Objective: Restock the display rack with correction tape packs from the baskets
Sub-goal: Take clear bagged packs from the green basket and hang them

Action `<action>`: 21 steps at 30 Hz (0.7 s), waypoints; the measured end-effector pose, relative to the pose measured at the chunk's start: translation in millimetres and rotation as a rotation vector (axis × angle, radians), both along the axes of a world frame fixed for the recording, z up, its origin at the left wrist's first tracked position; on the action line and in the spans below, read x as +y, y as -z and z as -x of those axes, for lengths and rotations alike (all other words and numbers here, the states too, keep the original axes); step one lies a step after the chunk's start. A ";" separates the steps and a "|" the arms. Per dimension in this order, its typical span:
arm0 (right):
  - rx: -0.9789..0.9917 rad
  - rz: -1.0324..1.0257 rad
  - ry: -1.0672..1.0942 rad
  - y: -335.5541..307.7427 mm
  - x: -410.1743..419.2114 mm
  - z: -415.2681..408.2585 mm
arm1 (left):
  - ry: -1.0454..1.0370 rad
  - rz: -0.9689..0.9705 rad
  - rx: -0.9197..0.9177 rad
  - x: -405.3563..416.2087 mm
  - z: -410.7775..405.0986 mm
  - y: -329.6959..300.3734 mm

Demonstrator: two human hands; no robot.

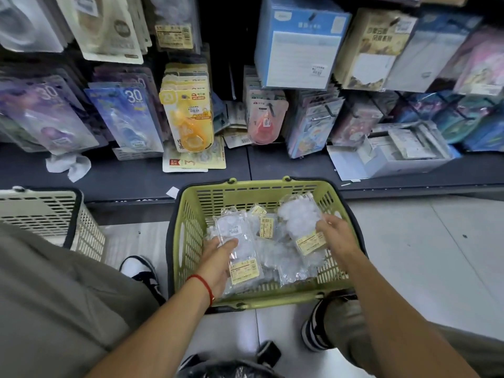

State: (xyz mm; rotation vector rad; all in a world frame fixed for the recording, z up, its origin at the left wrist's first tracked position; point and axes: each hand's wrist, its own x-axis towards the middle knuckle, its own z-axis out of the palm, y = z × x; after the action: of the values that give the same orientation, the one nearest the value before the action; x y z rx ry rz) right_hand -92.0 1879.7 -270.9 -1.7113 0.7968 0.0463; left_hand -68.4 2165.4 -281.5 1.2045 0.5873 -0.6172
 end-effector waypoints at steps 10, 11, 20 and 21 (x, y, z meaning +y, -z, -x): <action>0.000 0.196 -0.503 1.4 89.0 -5.3 | -0.048 0.163 0.068 -7.0 7.8 -15.7; 0.035 0.353 -0.471 8.2 81.9 -6.2 | -0.047 0.143 0.075 -3.7 8.1 -13.7; 0.541 0.769 -0.523 52.0 15.5 -3.1 | -0.020 0.201 0.096 16.4 7.7 -14.1; 0.501 0.725 -0.451 45.6 13.6 -7.1 | -0.021 0.205 0.088 16.6 7.3 -14.4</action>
State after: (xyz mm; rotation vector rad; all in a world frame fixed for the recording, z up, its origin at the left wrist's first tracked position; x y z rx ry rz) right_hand -84.9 1893.3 -316.5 -2.6060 0.8217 0.5718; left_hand -75.7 2182.0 -267.2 0.9821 0.5950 -0.6980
